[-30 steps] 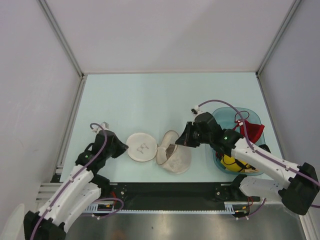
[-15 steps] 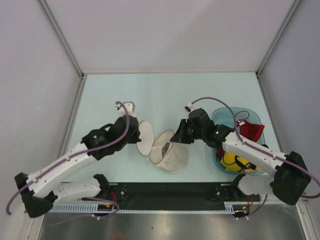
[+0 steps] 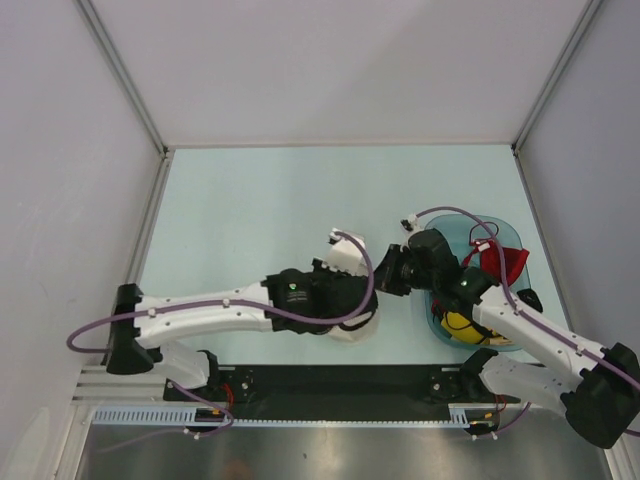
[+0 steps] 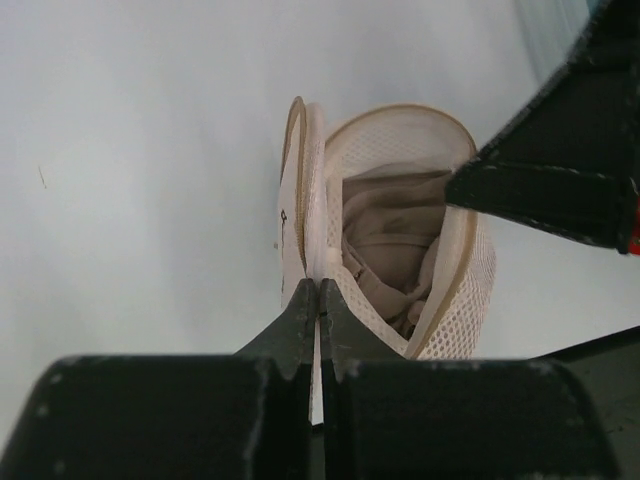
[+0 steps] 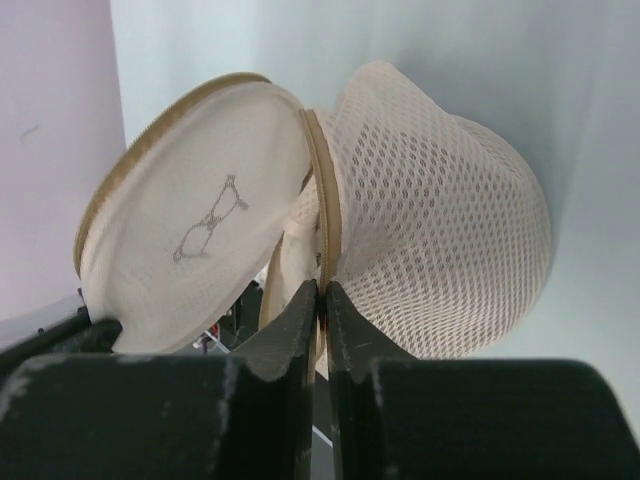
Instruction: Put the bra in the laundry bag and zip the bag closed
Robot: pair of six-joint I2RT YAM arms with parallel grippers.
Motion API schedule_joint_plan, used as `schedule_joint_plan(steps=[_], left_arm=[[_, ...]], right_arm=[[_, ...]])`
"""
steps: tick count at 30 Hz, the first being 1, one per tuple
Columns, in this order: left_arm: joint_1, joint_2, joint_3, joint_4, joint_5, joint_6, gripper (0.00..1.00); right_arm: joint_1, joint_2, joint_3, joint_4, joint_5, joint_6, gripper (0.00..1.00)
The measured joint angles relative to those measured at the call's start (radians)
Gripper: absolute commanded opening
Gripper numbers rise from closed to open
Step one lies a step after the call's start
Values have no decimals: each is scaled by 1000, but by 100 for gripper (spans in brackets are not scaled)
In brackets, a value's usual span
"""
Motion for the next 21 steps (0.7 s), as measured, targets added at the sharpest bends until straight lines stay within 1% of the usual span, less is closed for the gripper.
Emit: schedule_joint_plan(steps=[6, 10, 11, 12, 14, 15, 16, 18, 21], left_arm=[[-70, 161, 72, -5, -16, 2, 0], [-81, 207, 74, 56, 53, 45, 1], [-81, 209, 74, 80, 77, 64, 7], [-81, 209, 74, 101, 98, 77, 21], [-81, 209, 74, 137, 135, 109, 36], [-81, 209, 74, 155, 156, 124, 51], [-81, 209, 74, 179, 179, 138, 56], [-77, 207, 71, 215, 224, 171, 63], [-56, 179, 45, 278, 327, 212, 68]], right_arm=[[-49, -61, -42, -36, 1, 9, 24], [-100, -143, -64, -84, 11, 7, 27], [-113, -163, -69, -101, 18, 6, 27], [-125, -179, -72, -123, 23, 4, 28], [-143, -214, -79, -164, 34, 0, 29], [-148, -228, -80, -184, 35, -1, 30], [-153, -247, -81, -212, 42, -4, 31], [-155, -278, -81, -253, 45, -7, 32], [-154, -312, -81, -304, 42, -16, 40]])
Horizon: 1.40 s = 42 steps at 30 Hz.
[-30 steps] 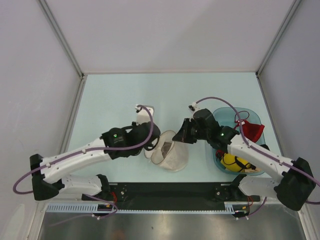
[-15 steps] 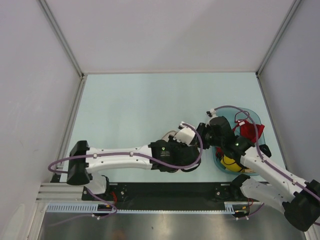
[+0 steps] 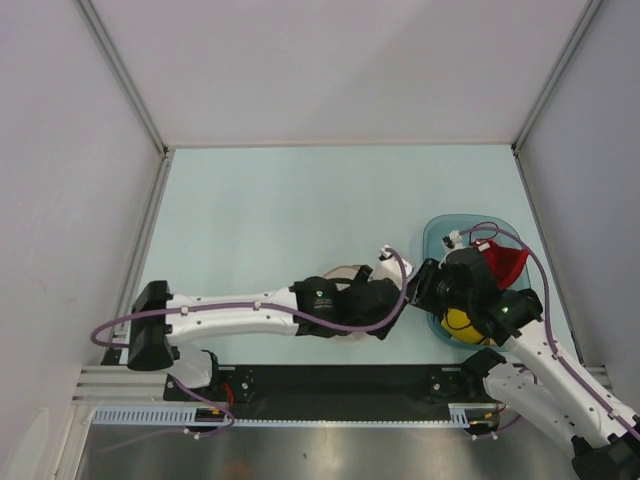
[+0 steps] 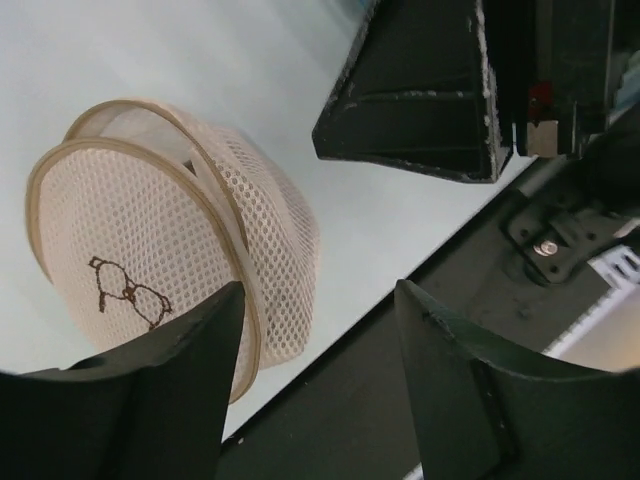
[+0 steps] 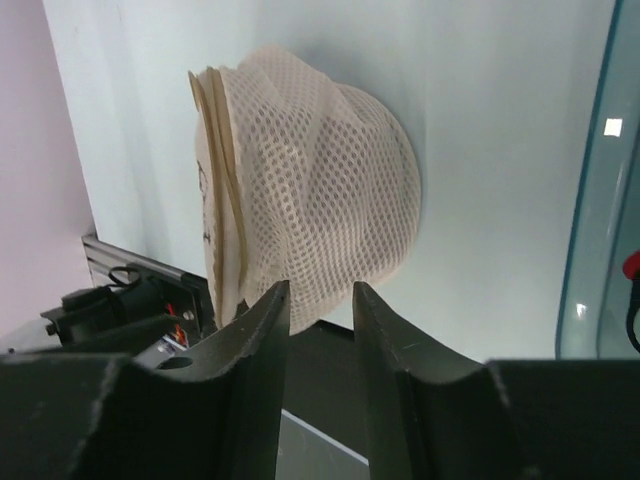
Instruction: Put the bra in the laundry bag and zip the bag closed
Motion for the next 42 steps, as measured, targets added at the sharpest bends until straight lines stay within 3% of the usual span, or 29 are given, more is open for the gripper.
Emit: schedule_joint_plan(steps=[4, 7, 12, 17, 23, 26, 30, 32, 35, 38, 42], left_arm=[[93, -143, -86, 84, 191, 44, 70], [239, -287, -146, 142, 360, 68, 76], [644, -399, -215, 226, 705, 147, 88], [836, -131, -165, 266, 965, 198, 72], [916, 341, 42, 219, 1007, 188, 50], [922, 488, 150, 197, 1012, 185, 43], [914, 534, 137, 203, 1017, 166, 39], [907, 489, 16, 296, 1020, 131, 39], [898, 318, -282, 425, 1043, 35, 40], [889, 150, -513, 515, 1012, -34, 41], [871, 19, -686, 612, 991, -107, 42]], right_arm=[[47, -27, 0, -63, -11, -13, 45], [155, -23, -7, -76, -7, -4, 44], [458, -5, -109, 7, 56, 106, 41], [732, 120, -262, 233, 181, 269, 29], [874, 369, -282, 514, 397, 407, 23], [882, 437, -282, 602, 464, 463, 23], [860, 433, -309, 665, 515, 511, 24], [819, 396, -342, 678, 523, 520, 24], [714, 338, -391, 693, 505, 495, 24], [518, 293, -415, 700, 423, 415, 25], [280, 298, -401, 702, 292, 286, 25]])
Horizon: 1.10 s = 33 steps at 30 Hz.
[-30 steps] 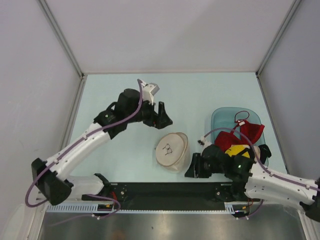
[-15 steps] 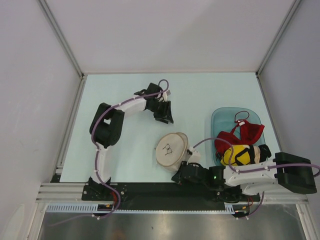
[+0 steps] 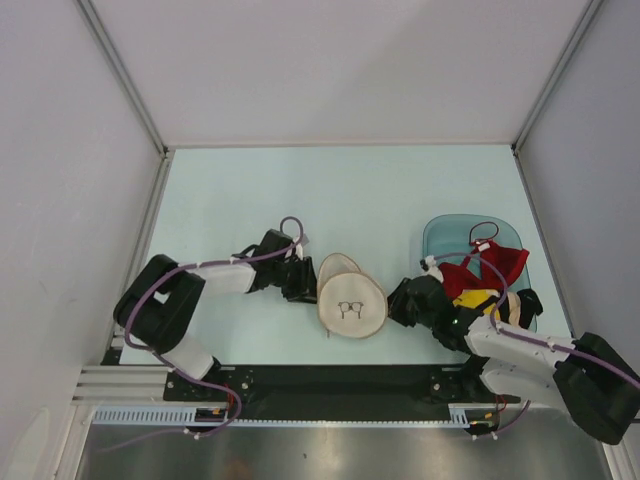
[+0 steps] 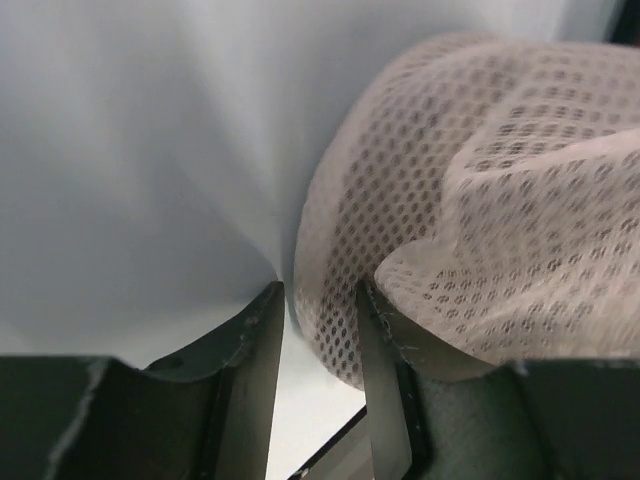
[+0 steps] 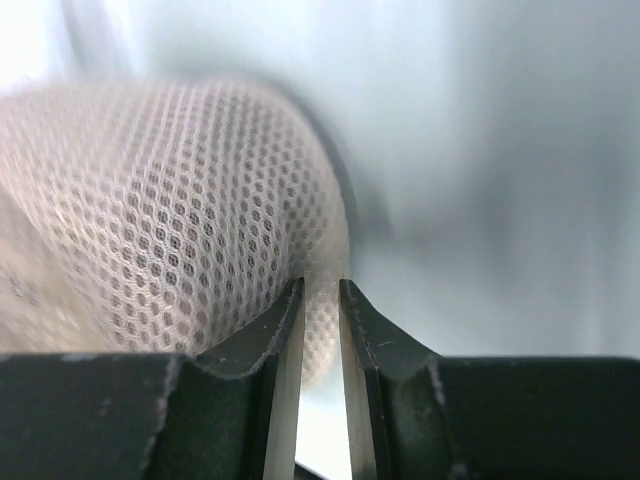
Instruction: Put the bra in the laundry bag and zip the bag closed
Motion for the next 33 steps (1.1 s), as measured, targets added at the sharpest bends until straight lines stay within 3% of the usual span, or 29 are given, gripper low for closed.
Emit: schedule_joint_plan(steps=[6, 11, 16, 20, 22, 29, 33], left_arm=[[-23, -120, -124, 48, -48, -88, 53], [27, -284, -158, -48, -198, -142, 56], [37, -575, -223, -138, -318, -179, 53], [32, -810, -328, -148, -328, -195, 72], [4, -887, -378, -134, -305, -195, 75], [-276, -869, -413, 43, -264, -201, 84], [-311, -777, -417, 139, -268, -213, 82]], right_arm=[[-233, 180, 198, -50, -204, -203, 30], [-322, 271, 362, -178, -264, -330, 50], [-381, 250, 398, -346, -244, -417, 69], [-384, 152, 399, -480, -222, -450, 78], [-384, 72, 402, -548, -209, -466, 82], [-353, -166, 425, -684, -258, -475, 86], [-236, -225, 410, -684, -311, -427, 84]])
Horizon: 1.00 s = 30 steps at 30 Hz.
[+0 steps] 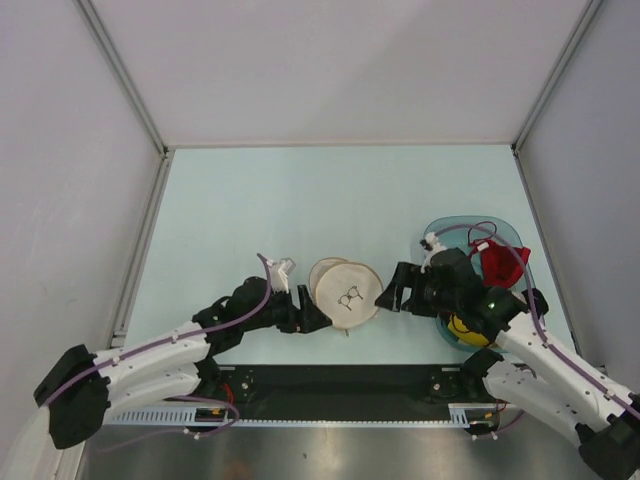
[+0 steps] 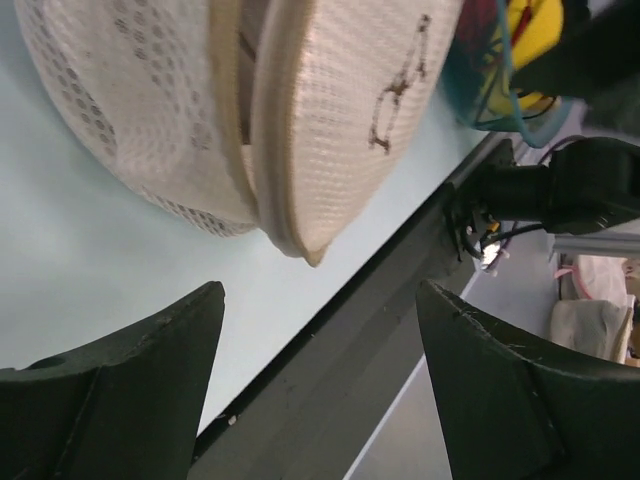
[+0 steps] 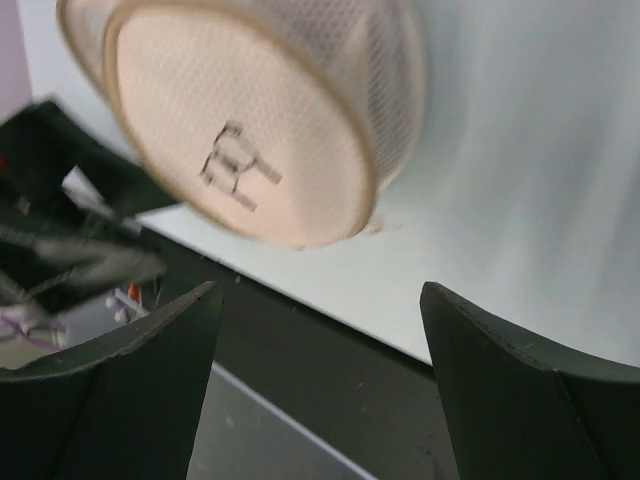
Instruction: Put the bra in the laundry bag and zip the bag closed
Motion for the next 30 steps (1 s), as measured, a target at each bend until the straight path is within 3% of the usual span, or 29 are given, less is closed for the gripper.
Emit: schedule_joint_plan(steps=[3, 6, 7, 12, 15, 16, 17, 30], left_arm=[[0, 91, 1, 47, -2, -5, 79], [0, 167, 12, 67, -5, -7, 65], [0, 190, 18, 74, -5, -6, 56], [0, 237, 47, 117, 2, -12, 38], [1, 238, 64, 135, 6, -14, 21], [3, 240, 69, 144, 10, -16, 7], [8, 244, 72, 154, 21, -16, 0], [52, 209, 92, 211, 130, -124, 0]], right_arm=[[125, -18, -50, 43, -15, 61, 80], [253, -18, -138, 118, -13, 146, 71], [289, -15, -169, 145, -9, 175, 70], [383, 10, -296, 311, 4, 308, 65], [419, 24, -343, 404, 21, 370, 65], [428, 26, -351, 431, 29, 386, 65], [436, 27, -356, 453, 37, 398, 66], [480, -126, -510, 654, 266, 631, 68]])
